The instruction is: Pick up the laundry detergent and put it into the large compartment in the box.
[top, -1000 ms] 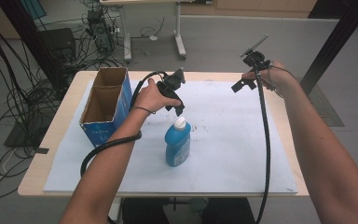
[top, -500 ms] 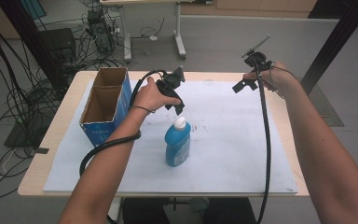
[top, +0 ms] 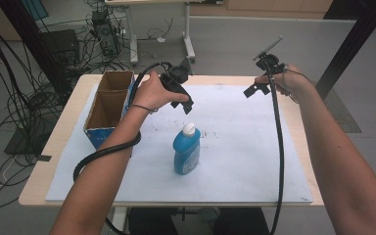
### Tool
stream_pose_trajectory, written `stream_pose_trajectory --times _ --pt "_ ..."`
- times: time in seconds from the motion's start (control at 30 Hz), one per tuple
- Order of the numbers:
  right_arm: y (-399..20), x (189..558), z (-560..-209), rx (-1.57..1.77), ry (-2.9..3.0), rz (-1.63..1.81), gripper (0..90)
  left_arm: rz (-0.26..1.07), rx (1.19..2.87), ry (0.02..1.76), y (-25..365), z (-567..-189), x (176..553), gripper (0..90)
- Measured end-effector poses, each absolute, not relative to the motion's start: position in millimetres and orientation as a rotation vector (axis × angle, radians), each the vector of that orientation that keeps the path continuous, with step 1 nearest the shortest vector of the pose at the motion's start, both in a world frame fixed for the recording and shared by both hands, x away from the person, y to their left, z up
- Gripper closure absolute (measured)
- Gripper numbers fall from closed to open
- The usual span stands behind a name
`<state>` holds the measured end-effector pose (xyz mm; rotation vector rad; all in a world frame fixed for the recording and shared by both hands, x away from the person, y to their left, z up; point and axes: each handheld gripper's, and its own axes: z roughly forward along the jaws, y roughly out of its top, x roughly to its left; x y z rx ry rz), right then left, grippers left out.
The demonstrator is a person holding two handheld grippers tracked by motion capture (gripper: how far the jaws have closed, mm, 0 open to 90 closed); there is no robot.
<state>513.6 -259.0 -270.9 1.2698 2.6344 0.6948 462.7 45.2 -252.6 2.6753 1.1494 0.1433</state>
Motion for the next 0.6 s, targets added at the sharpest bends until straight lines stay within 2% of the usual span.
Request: stream_pose_trajectory --times 0.6 --pt "-261 514 -271 1.282 2.633 0.698 6.0 0.140 2.653 1.098 38 -217 438 9.2"
